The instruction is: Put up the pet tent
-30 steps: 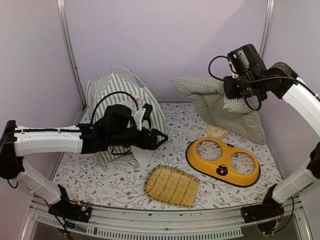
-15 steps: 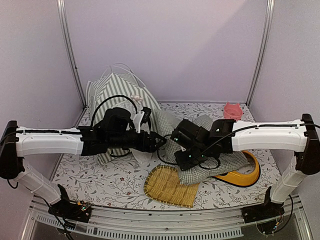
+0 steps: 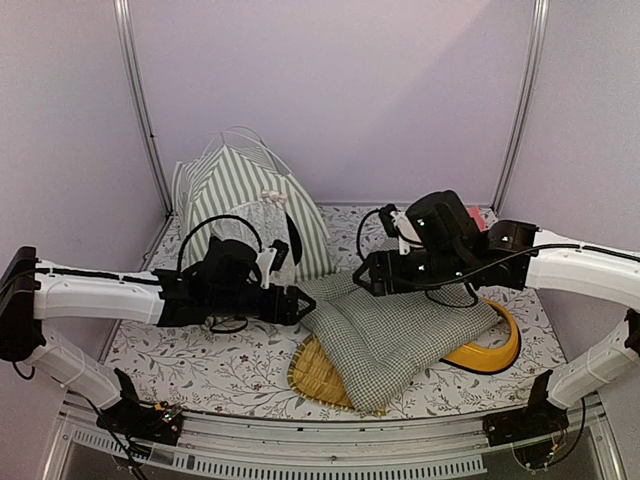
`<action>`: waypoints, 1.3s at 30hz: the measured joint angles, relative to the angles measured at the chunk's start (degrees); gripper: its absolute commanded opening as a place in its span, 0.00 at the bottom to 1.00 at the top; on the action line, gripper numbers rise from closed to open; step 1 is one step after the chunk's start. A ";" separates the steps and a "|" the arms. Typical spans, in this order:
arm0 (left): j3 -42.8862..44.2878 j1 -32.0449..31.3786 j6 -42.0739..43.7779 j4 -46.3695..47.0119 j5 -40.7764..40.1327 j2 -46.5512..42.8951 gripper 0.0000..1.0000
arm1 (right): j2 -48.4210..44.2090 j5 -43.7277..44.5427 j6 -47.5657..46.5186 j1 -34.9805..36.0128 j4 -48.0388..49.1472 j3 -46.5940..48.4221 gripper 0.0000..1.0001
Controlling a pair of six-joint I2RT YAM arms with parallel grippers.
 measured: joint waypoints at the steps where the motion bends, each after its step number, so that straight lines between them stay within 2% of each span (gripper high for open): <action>1: -0.42 0.00 -0.28 0.04 -0.28 -0.52 0.81 | -1.27 -0.17 -0.76 -2.71 0.59 -0.63 0.99; 7: -3.21 0.00 -2.62 0.68 -1.05 -1.11 0.81 | -2.49 -1.92 -6.47 -17.03 2.82 -5.16 0.99; 12: -3.89 0.00 -4.94 2.91 -0.57 2.62 0.82 | 2.51 -5.70 -12.90 -28.04 7.21 -5.99 0.99; 18: -2.19 0.00 -6.73 4.28 -0.70 9.55 0.82 | 13.44 -8.41 -18.45 -33.90 10.56 -3.74 1.00; 21: -0.87 0.00 -7.32 4.70 -0.87 11.67 0.81 | 17.16 -9.20 -19.96 -35.08 10.95 -2.58 0.95; 24: 0.28 -0.02 -7.74 5.14 -0.83 13.05 0.78 | 18.43 -9.81 -20.65 -35.41 11.13 -2.10 0.81; 28: 1.62 -0.07 -8.13 6.45 -0.37 14.97 0.67 | 18.47 -10.64 -20.74 -35.41 11.43 -2.01 0.57; 32: 3.23 -0.28 -8.31 7.10 0.42 17.09 0.52 | 18.47 -11.19 -20.85 -35.43 11.43 -2.01 0.29; 35: 4.35 -0.50 -8.33 7.30 0.85 18.05 0.36 | 18.36 -11.34 -20.72 -35.43 11.21 -2.03 0.11; 38: 5.31 -0.63 -8.37 7.26 0.92 18.69 0.21 | 17.70 -11.17 -20.79 -35.43 10.71 -2.03 0.00; 39: 5.57 -0.72 -8.22 7.21 0.92 18.78 0.16 | 17.25 -11.17 -20.76 -35.43 10.36 -2.03 0.00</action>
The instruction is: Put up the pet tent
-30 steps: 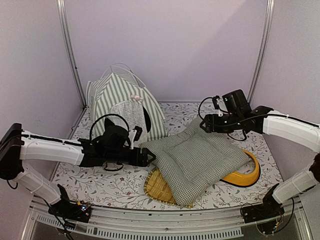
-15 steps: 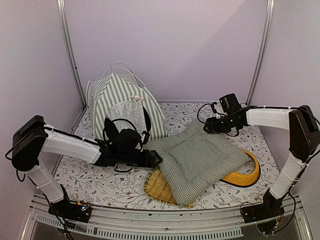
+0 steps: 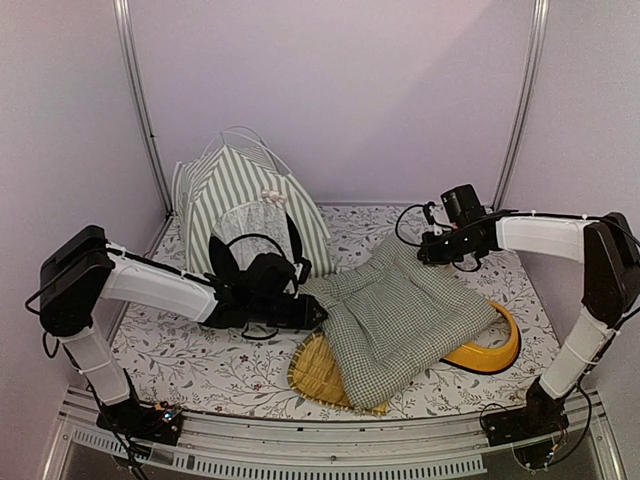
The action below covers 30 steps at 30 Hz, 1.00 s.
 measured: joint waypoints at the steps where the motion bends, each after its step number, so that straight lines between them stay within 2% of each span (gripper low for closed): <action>1: 0.33 -0.07 0.50 -0.17 -0.09 0.02 0.14 | -0.66 -0.04 0.07 0.00 -0.46 0.00 0.00; 8: 2.45 -0.83 2.03 -0.63 -0.35 0.04 0.00 | -7.30 -1.07 1.11 0.81 -2.36 -0.17 0.00; 14: 3.56 -1.70 3.43 -0.61 0.26 0.02 0.00 | -10.91 -1.95 3.43 6.43 -2.60 -1.29 0.00; 23: 6.47 -4.28 5.25 0.04 3.10 0.04 0.00 | -11.85 0.28 8.61 20.57 -2.16 -4.02 0.00; 30: 9.68 -5.05 6.01 0.33 4.72 1.33 0.00 | -10.95 1.31 11.47 24.09 0.22 -6.56 0.00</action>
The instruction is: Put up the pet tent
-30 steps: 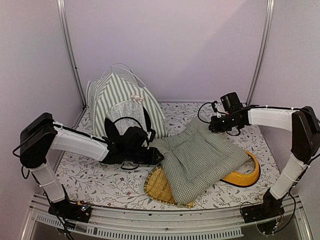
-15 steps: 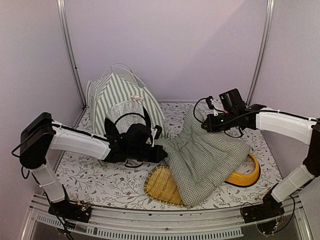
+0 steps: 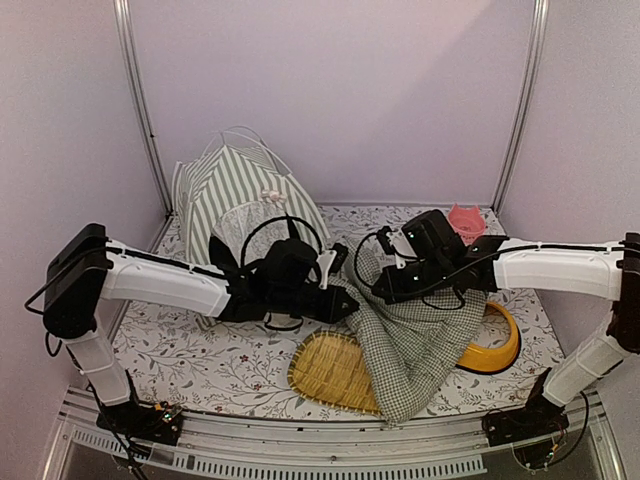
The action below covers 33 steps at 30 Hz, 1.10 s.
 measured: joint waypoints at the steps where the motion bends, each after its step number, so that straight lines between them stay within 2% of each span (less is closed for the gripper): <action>1: 0.37 0.00 0.07 0.00 0.02 0.31 0.00 | 0.20 0.00 0.35 0.00 0.24 -0.11 0.00; 12: 1.29 0.00 0.07 -0.04 0.09 1.20 0.00 | 0.72 0.00 0.87 1.20 1.33 -0.11 0.00; 19: 1.29 -0.02 0.07 -0.11 0.28 1.20 0.00 | 0.72 0.74 1.29 3.04 1.44 -0.42 0.05; 22: 1.29 -0.07 0.04 -0.17 0.44 1.20 0.00 | 0.72 1.33 1.70 3.98 1.64 -0.81 0.11; 29: 1.22 -0.09 0.02 -0.66 0.24 1.20 0.00 | 0.72 1.57 1.84 4.72 2.05 -1.64 0.37; 33: 1.05 -0.09 -0.09 -0.87 -0.17 1.20 0.00 | 0.72 1.36 1.60 4.79 2.14 -2.97 0.47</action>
